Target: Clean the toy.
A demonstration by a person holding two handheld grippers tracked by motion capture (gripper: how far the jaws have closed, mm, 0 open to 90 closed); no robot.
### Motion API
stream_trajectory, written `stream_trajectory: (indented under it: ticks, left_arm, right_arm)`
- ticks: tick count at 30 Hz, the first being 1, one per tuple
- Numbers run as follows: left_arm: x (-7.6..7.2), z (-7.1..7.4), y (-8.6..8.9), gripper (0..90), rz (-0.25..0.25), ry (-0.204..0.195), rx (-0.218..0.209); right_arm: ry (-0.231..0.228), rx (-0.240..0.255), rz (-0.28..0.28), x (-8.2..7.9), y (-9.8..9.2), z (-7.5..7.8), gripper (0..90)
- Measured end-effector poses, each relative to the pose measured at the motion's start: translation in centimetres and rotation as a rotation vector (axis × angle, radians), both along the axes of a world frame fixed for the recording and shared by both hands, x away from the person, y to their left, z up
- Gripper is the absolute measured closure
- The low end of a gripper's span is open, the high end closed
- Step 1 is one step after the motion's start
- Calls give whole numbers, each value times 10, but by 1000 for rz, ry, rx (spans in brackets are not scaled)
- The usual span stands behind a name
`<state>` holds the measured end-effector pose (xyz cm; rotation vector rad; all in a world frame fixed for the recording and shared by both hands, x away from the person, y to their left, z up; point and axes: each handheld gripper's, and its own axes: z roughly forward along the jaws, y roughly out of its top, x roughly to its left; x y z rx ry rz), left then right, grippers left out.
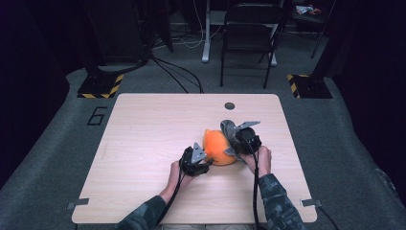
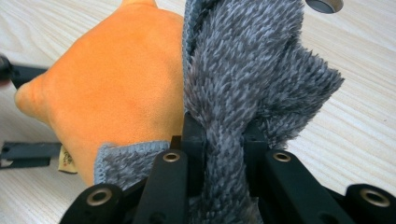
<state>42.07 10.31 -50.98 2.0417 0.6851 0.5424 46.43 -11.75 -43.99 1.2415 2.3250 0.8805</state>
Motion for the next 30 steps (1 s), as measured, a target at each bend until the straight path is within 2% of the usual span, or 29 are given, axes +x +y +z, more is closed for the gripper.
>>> stream_trajectory:
  ticks: [3, 5, 8, 9, 12, 17, 20, 22, 24, 25, 26, 30]
  left_arm:
    - [1, 0, 0, 685, 9, 5, -24]
    - [2, 4, 0, 720, 13, 20, -38]
    - [3, 12, 1, 731, 20, 57, -68]
    - [3, 15, 1, 731, 21, 72, -74]
    - [3, 23, 1, 730, 31, 102, -83]
    - [-1, 35, 7, 727, 32, 158, -113]
    - [-6, 40, 10, 726, 25, 180, -125]
    - [-9, 43, 11, 727, 8, 182, -131]
    - [-9, 43, 12, 726, 3, 178, -116]
    - [-8, 41, 12, 725, 4, 184, -116]
    - [-8, 39, 12, 724, 4, 187, -110]
    - [-5, 35, 11, 721, 4, 175, -86]
  right_arm:
    - [-5, 10, -6, 0, 0, 0, 773]
    - [-19, 9, -6, 0, -3, 4, 773]
    - [-28, 32, -24, -2, -8, 15, 773]
    - [-33, 44, -14, -3, -10, 19, 773]
    - [-27, 112, -6, -8, -11, 35, 773]
    - [-6, 161, 101, -20, 9, 53, 771]
    - [11, 188, 150, -25, 25, 54, 770]
    - [32, 223, 172, -25, 32, 49, 770]
    - [45, 195, 181, -24, 39, 42, 771]
    - [47, 205, 190, -23, 41, 37, 771]
    - [46, 190, 198, -21, 42, 33, 772]
    - [18, 115, 193, -19, 45, 26, 776]
